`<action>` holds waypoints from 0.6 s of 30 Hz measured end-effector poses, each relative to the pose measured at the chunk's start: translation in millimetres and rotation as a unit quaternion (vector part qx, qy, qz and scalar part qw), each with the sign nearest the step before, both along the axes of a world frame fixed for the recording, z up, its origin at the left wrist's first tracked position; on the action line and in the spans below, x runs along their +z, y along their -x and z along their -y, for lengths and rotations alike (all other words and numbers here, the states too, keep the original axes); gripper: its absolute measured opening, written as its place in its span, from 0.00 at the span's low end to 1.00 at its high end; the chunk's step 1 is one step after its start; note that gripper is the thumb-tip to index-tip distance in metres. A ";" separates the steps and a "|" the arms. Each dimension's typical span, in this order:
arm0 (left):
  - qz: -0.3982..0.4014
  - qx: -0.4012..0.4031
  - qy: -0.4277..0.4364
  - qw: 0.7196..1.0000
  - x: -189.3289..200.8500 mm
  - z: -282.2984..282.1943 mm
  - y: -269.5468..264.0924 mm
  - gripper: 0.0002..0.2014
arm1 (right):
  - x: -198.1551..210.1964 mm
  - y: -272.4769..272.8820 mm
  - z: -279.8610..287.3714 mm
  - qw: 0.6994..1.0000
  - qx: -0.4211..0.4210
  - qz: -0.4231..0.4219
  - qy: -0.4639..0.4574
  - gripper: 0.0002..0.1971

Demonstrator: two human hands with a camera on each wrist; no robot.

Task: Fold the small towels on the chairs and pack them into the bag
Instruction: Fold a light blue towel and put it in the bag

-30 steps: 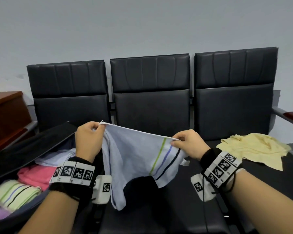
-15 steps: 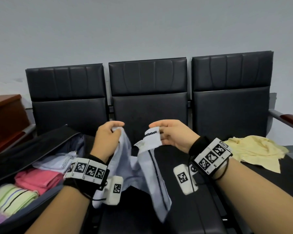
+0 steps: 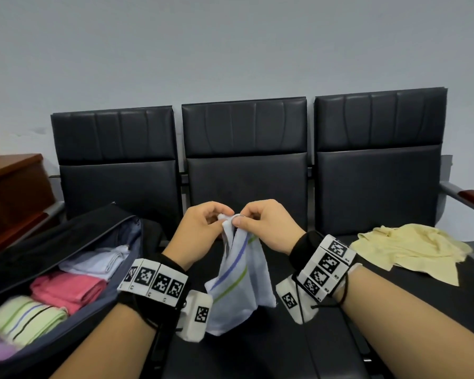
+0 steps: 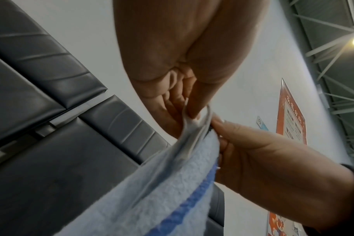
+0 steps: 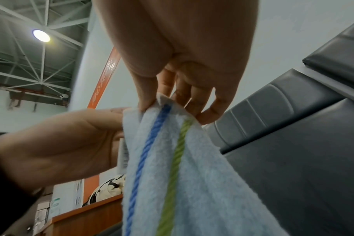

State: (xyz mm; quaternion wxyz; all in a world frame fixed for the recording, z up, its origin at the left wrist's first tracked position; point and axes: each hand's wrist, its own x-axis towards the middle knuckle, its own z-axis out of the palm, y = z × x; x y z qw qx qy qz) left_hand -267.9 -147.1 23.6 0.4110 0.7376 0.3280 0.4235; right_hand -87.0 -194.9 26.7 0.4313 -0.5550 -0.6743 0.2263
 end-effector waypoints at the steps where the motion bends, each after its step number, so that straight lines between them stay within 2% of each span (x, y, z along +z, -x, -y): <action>1: -0.007 -0.007 0.005 1.000 2.0 1.1 0.9 0.07 | -0.2 0.7 0.4 1.000 -0.004 0.004 0.002 0.10; 5: -0.031 -0.046 0.014 0.998 7.5 4.7 6.2 0.11 | -1.4 4.1 0.8 1.000 -0.014 0.000 0.001 0.11; 9: -0.058 -0.042 -0.040 0.997 5.5 4.7 10.6 0.11 | -3.1 8.1 0.6 0.999 -0.015 -0.033 0.007 0.10; 15: -0.059 -0.004 -0.115 0.992 -8.3 -1.5 12.8 0.08 | -5.1 8.9 3.2 0.998 0.008 -0.061 0.017 0.11; 18: -0.022 0.050 -0.137 0.989 -9.9 -5.8 14.8 0.11 | -12.2 2.8 1.4 0.998 0.047 -0.036 0.036 0.08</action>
